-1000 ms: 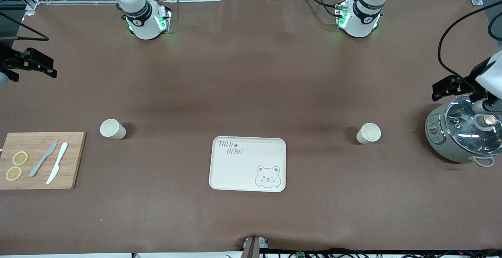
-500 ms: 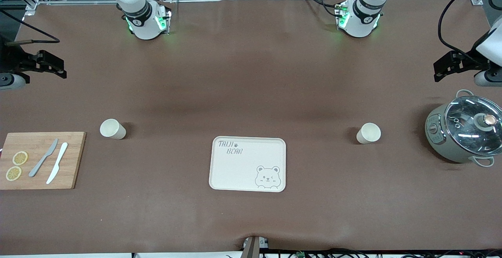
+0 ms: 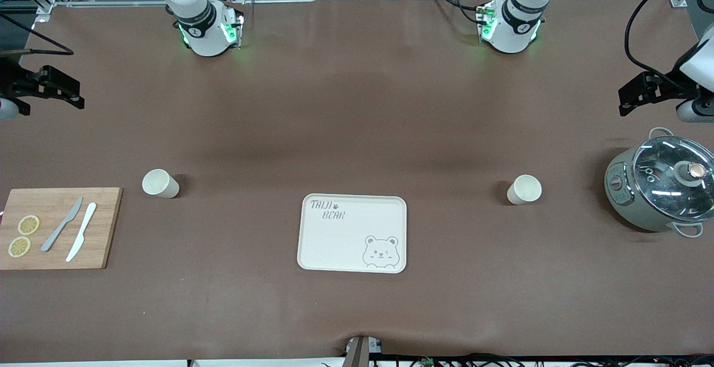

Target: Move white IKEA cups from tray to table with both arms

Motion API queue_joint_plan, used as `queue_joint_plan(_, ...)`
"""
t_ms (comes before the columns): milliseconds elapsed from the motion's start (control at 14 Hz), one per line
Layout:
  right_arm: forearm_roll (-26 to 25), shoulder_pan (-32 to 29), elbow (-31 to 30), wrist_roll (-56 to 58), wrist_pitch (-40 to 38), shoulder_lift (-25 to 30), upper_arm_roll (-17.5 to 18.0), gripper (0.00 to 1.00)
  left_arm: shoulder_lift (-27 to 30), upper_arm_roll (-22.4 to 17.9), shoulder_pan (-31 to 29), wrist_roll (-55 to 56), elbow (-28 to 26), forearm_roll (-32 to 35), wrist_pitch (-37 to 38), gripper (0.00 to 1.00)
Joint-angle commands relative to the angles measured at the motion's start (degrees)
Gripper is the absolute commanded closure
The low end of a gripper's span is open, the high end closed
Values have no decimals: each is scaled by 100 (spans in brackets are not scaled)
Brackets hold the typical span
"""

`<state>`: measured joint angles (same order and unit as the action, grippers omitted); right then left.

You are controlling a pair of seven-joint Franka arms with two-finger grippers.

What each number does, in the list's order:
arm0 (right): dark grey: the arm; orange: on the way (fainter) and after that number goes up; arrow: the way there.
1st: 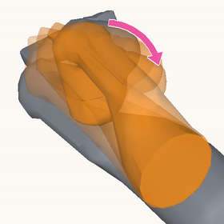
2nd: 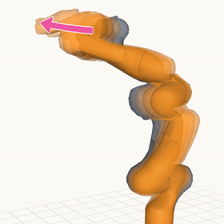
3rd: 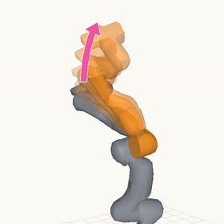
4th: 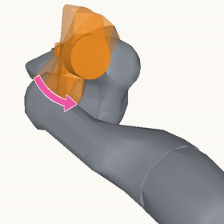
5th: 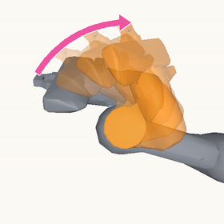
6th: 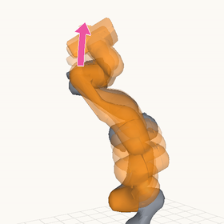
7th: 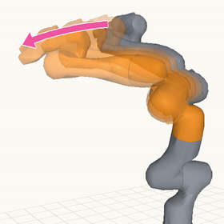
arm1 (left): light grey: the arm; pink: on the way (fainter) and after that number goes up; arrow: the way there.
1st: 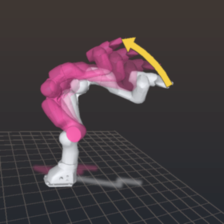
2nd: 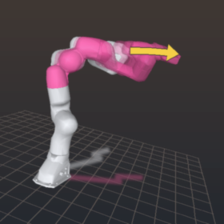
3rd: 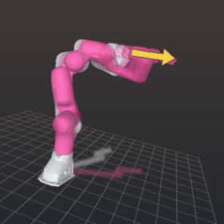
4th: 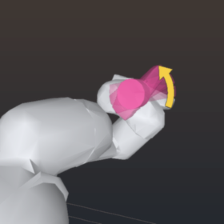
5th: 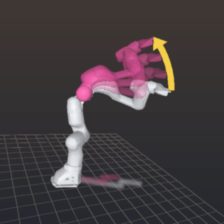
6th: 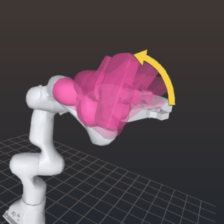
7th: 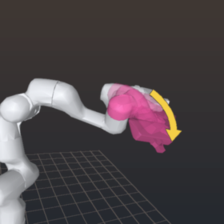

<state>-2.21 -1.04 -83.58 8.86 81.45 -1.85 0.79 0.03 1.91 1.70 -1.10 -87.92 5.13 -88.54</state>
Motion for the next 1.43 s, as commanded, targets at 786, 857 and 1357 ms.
queue_joint_plan(786, 115, -238, -1099, -7, 670, 836, 17, 0, 111, 29, 76, -31, 170, -135, 362, 0)
queue_joint_plan(857, 124, -308, -1099, -7, 670, 827, 17, 0, 111, 38, 85, -22, 170, -239, 381, 0)
queue_joint_plan(1357, 115, -326, -1064, 2, 679, 766, 17, 0, 102, 29, 76, -31, 144, -566, 442, 0)
